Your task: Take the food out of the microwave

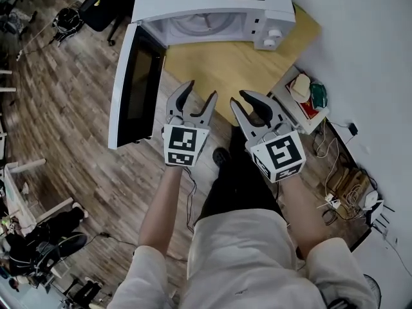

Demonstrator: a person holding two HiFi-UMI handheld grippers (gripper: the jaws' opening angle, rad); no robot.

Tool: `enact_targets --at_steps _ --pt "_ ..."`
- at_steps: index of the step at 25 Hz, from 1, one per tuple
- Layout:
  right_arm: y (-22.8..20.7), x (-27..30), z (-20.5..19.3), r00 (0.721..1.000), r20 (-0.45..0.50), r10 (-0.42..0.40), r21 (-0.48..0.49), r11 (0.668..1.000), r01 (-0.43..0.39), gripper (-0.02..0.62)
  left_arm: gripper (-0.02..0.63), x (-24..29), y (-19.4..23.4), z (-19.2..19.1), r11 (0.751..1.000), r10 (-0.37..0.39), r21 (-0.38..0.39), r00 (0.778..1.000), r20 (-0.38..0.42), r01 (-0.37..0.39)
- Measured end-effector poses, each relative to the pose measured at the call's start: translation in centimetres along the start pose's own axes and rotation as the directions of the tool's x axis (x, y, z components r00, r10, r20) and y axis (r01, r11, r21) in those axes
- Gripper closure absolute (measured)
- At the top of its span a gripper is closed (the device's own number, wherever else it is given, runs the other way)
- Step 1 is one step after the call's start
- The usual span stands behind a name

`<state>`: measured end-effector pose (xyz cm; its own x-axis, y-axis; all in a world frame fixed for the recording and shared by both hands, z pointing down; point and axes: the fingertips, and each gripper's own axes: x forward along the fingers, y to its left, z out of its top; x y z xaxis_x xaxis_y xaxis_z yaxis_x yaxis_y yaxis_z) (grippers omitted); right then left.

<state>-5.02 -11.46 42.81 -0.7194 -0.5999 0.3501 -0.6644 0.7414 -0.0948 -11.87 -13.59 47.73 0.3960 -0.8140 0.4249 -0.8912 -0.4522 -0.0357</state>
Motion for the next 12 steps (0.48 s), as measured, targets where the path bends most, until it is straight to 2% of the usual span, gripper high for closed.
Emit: enact_targets --at_steps 12 --pt "-4.7 5.7 -1.4 1.0 -0.008 0.017 -0.034 0.999 -0.017 0.508 0.376 7.1 4.9 -0.6 0.99 0.058 0.129 0.998 -0.02 -0.055"
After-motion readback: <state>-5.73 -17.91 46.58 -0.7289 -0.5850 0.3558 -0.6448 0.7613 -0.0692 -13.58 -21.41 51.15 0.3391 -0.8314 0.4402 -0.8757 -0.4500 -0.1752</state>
